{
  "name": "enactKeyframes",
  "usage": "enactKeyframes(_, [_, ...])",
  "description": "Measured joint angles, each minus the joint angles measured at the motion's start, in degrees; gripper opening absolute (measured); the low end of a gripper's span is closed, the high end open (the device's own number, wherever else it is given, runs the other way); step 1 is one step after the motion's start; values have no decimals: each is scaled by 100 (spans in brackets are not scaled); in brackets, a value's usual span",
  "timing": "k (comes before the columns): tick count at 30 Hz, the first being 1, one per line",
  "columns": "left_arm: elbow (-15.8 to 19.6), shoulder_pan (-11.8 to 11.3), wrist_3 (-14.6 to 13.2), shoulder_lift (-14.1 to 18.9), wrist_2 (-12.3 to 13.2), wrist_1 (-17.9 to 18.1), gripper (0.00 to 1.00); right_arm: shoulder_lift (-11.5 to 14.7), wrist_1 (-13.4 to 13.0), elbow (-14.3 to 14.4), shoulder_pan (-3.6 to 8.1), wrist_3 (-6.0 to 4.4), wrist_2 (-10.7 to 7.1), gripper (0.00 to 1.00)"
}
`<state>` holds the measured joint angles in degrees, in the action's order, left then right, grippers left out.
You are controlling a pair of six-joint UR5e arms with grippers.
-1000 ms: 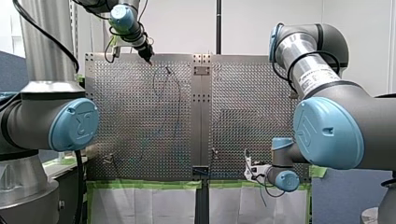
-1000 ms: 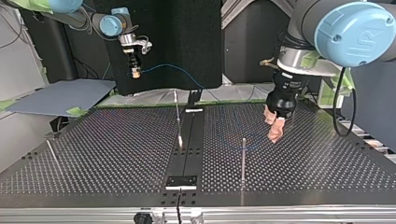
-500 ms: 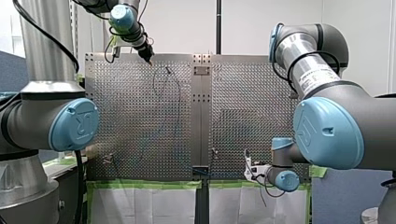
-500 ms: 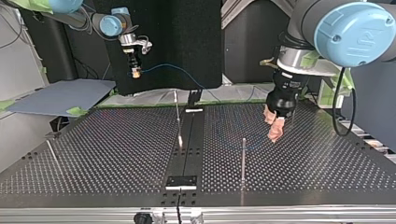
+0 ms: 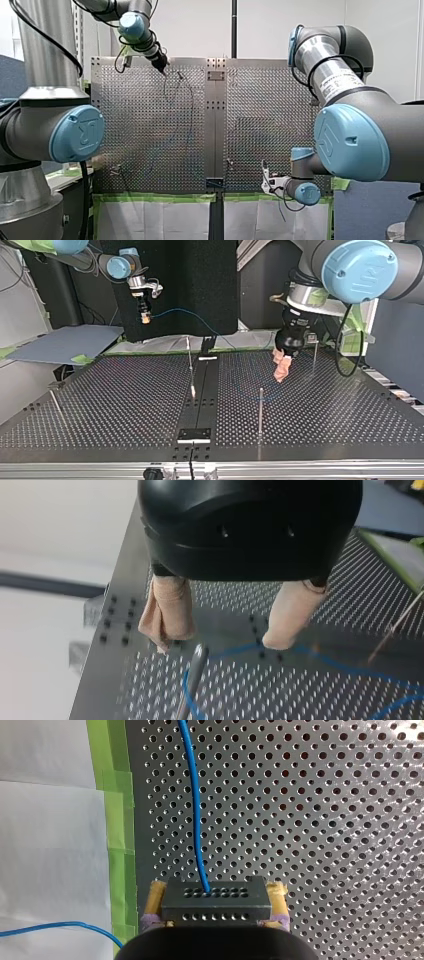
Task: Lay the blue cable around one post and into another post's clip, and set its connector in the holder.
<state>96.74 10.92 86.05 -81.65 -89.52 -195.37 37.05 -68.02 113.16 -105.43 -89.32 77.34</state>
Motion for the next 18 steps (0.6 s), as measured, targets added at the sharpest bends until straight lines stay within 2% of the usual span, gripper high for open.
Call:
enactKeyframes(3, [167,152,-24,25,157,167,100,0,10,0,-1,0,3,1])
enactKeyframes(7, [396,376,123,-51,267,392,100,0,16,0,-11,1,11,1])
enactKeyframes(18, [1002,980,710,-608,-227,997,100,0,30,0,-32,9,18,1])
